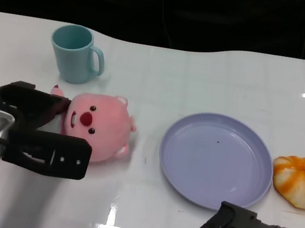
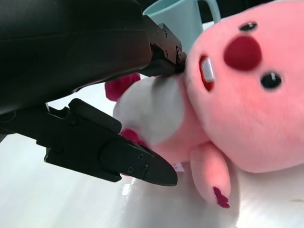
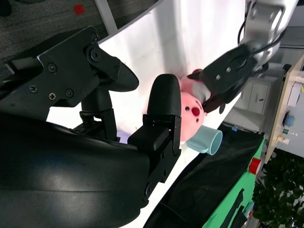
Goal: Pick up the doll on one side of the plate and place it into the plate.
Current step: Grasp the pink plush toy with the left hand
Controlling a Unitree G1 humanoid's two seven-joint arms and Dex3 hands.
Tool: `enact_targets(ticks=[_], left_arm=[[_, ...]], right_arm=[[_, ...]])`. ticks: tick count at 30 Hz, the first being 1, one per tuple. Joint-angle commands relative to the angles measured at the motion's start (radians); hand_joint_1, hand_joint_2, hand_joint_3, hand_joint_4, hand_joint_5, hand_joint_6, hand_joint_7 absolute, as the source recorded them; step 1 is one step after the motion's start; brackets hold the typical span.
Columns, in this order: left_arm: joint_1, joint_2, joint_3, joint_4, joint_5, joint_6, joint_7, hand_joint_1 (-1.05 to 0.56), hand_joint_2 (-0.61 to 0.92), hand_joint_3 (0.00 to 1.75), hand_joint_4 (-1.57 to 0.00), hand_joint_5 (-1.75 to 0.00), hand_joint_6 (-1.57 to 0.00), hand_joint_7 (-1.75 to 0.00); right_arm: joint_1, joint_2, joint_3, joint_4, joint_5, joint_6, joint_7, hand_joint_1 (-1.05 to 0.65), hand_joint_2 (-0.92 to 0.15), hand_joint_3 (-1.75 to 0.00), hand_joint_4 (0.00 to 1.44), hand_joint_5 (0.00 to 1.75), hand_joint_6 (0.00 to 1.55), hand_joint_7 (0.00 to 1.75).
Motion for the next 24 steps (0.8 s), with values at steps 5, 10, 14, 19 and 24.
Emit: enact_targets(ticks=[5, 10, 14, 19, 24], left_arm=[[-0.06, -0.068, -0.07, 0.262, -0.018, -0.057, 0.07, -0.56, 0.91, 0.01, -0.28, -0.16, -0.4, -0.02], [-0.067, -0.103, -0.068, 0.342, -0.074, -0.099, 0.107, -0.4, 0.92, 0.09, -0.74, -0.21, -0.81, -0.1], [-0.044, -0.113, -0.076, 0.388, -0.088, -0.168, 0.235, -0.27, 0.92, 0.1, -0.8, -1.47, -0.89, -0.98], [-0.01, -0.115, -0.04, 0.375, -0.13, -0.185, 0.353, -0.25, 0.92, 0.27, -0.81, -1.74, -0.65, -1.66], [0.03, -0.115, 0.013, 0.333, -0.192, -0.225, 0.457, -0.19, 0.63, 0.93, -0.94, -1.75, -0.7, -1.74]], right_arm=[[0.019, -0.008, -0.007, -0.038, 0.001, 0.016, -0.001, -0.1, -0.53, -1.08, 0.62, 1.6, 0.59, 1.24], [0.022, -0.011, -0.011, -0.045, 0.003, 0.02, 0.001, -0.1, -0.52, -1.08, 0.63, 1.6, 0.6, 1.23], [0.017, -0.01, -0.011, -0.046, 0.004, 0.026, 0.002, -0.11, -0.52, -1.09, 0.64, 1.6, 0.6, 1.23], [0.006, -0.009, -0.003, -0.04, -0.003, 0.038, 0.0, -0.1, -0.51, -1.1, 0.63, 1.6, 0.6, 1.23], [0.0, -0.004, 0.006, -0.035, -0.007, 0.044, -0.005, -0.11, -0.52, -1.09, 0.63, 1.6, 0.6, 1.24]])
